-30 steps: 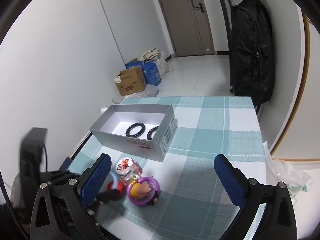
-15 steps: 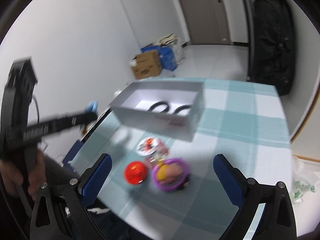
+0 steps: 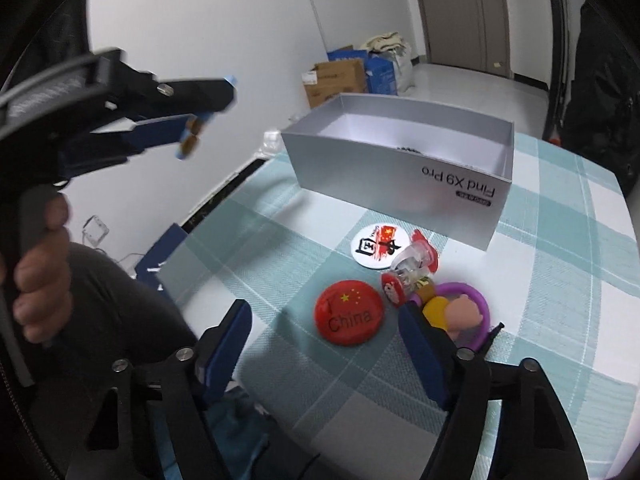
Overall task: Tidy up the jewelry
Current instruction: 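Hold the blue ring in the left gripper while the right gripper grasps the red badge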
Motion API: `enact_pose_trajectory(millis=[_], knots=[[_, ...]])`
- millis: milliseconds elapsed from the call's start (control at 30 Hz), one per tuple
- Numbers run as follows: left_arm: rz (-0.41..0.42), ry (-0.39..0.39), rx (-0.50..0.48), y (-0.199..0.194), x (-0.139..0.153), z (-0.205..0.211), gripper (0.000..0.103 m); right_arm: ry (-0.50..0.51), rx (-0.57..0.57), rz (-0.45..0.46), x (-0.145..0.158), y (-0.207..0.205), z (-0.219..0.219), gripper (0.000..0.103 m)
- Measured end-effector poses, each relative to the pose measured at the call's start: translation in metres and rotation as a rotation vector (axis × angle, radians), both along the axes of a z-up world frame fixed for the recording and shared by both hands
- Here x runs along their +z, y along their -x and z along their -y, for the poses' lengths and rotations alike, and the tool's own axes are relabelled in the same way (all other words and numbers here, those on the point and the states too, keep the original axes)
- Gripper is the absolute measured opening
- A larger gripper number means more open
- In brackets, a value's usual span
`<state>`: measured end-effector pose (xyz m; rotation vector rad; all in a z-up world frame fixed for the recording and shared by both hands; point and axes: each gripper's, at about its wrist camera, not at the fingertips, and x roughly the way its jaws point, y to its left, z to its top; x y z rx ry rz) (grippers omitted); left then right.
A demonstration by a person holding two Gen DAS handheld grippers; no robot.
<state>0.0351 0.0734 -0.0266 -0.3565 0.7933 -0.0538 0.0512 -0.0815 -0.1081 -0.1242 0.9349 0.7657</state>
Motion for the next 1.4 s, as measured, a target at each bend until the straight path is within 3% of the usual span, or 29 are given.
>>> enact_pose_trajectory(millis=[233, 433, 700, 733, 800, 1000, 1167, 1233, 1333, 1400], knots=[[-0.015, 0.039, 0.022, -0.003, -0.002, -0.011, 0.052, 0.082, 0.006, 0.005, -0.013, -0.002, -0.012, 0.057], [-0.023, 0.042, 0.020, -0.005, -0.004, -0.009, 0.052, 0.149, 0.023, 0.073, -0.015, 0.004, -0.022, 0.041], [-0.032, 0.025, 0.013, -0.007, -0.006, -0.005, 0.052, 0.145, 0.040, 0.079, -0.015, 0.003, -0.022, 0.040], [-0.033, 0.023, 0.014, -0.007, -0.005, -0.005, 0.052, 0.141, 0.037, 0.081, -0.015, 0.003, -0.023, 0.029], [-0.036, 0.013, 0.012, -0.008, -0.006, -0.004, 0.052, 0.119, 0.026, 0.083, -0.011, -0.001, -0.019, 0.021], [-0.038, -0.012, 0.003, -0.009, -0.008, 0.001, 0.052, 0.071, 0.011, 0.010, -0.014, -0.010, -0.012, 0.021], [-0.047, 0.009, 0.019, -0.010, -0.010, -0.003, 0.052, 0.084, 0.038, 0.026, -0.015, -0.004, -0.019, 0.044], [-0.050, 0.013, 0.024, -0.010, -0.010, -0.004, 0.052, 0.113, 0.071, 0.058, -0.016, 0.003, -0.029, 0.059], [-0.056, 0.017, 0.026, -0.012, -0.012, -0.005, 0.052, 0.192, 0.100, 0.134, -0.019, 0.012, -0.044, 0.055], [-0.058, 0.018, 0.028, -0.012, -0.012, -0.005, 0.052, 0.191, 0.105, 0.141, -0.019, 0.011, -0.048, 0.052]])
